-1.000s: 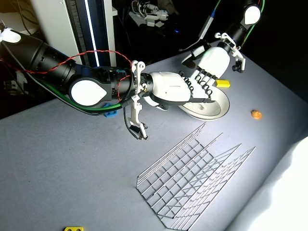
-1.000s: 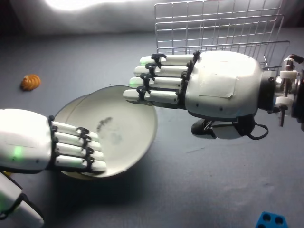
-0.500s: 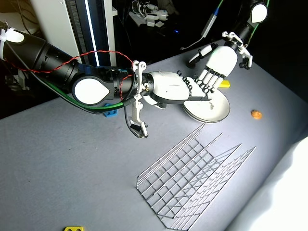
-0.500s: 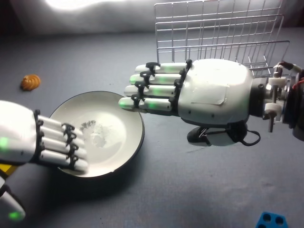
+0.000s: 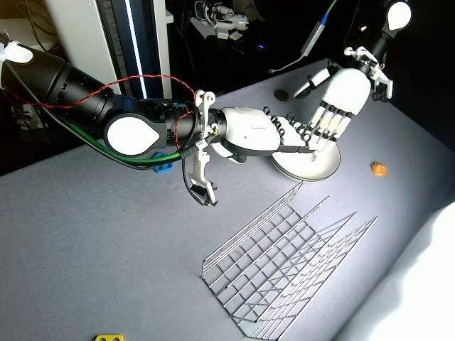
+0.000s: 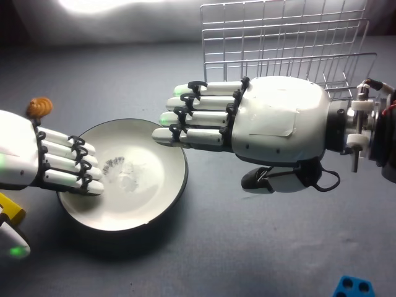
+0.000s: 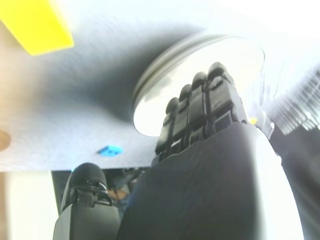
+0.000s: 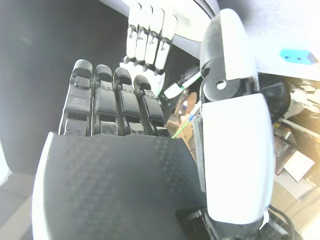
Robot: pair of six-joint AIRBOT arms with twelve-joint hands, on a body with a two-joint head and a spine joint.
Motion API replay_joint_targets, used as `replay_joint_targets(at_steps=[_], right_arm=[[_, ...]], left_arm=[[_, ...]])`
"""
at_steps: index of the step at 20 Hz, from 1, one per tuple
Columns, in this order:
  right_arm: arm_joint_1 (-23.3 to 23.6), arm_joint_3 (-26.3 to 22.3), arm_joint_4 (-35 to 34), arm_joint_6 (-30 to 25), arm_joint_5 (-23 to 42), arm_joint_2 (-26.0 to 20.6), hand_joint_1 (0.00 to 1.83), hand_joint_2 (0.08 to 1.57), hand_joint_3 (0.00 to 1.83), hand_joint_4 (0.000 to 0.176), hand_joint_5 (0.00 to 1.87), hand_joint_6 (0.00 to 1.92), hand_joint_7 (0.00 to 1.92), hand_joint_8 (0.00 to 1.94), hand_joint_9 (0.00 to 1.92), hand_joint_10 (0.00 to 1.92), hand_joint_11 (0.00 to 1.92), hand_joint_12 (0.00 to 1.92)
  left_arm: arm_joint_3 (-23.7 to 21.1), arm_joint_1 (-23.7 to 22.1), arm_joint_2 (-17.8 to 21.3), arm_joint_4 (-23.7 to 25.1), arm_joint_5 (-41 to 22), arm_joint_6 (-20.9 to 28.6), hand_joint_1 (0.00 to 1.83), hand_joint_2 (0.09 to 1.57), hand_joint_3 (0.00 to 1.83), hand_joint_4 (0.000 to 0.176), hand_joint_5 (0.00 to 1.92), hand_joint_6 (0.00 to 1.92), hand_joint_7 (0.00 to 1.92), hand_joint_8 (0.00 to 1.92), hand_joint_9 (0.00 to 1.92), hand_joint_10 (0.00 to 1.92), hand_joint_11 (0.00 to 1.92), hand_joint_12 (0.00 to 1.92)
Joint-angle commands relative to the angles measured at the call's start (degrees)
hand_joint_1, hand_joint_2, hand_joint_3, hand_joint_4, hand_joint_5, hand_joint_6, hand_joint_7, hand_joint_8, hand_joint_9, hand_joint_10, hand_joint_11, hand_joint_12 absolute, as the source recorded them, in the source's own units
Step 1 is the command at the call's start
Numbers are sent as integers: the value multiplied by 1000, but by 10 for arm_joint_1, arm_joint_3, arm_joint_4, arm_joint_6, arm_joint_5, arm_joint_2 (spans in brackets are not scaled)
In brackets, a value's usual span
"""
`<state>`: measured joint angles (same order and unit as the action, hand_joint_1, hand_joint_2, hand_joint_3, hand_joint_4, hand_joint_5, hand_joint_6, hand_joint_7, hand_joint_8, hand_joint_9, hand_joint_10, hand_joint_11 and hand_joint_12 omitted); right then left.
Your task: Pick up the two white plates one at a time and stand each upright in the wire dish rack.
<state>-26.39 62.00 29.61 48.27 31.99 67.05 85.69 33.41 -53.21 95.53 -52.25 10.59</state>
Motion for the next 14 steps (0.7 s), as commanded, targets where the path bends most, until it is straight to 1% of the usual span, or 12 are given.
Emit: replay_joint_targets(at_steps=[1,4,8,12,13,14], right_arm=[[3,-2,-13,-1,68,-2,1122,1058,3,0,0,0,0,0,0,0,0,0],[3,-2,-13,-1,69,-2,1106,1042,0,0,0,0,0,0,0,0,0,0],[3,-2,-13,-1,71,-2,1110,1051,0,0,0,0,0,0,0,0,0,0],[3,-2,-13,-1,73,-2,1111,1051,0,0,0,0,0,0,0,0,6,3],[3,-2,-13,-1,73,-2,1138,1056,2,0,0,0,0,0,0,0,0,0],[4,-2,-13,0,74,-2,1094,1068,7,0,0,0,0,0,0,0,8,4]], left_arm=[[6,0,-1,-28,-11,2,0,1088,1,0,0,0,0,0,0,0,0,0],[11,2,-4,-26,-11,2,0,1077,0,0,0,0,0,0,0,0,0,0],[10,3,-6,-8,-11,2,0,1080,0,0,0,0,0,0,0,0,0,0],[6,17,-11,-4,-11,2,0,1084,0,0,0,0,0,0,0,0,0,0],[4,18,-12,-4,-11,2,0,1085,0,0,0,0,0,0,0,0,0,0],[-3,21,-13,-4,-11,2,0,1085,0,0,0,0,0,0,0,0,0,0]])
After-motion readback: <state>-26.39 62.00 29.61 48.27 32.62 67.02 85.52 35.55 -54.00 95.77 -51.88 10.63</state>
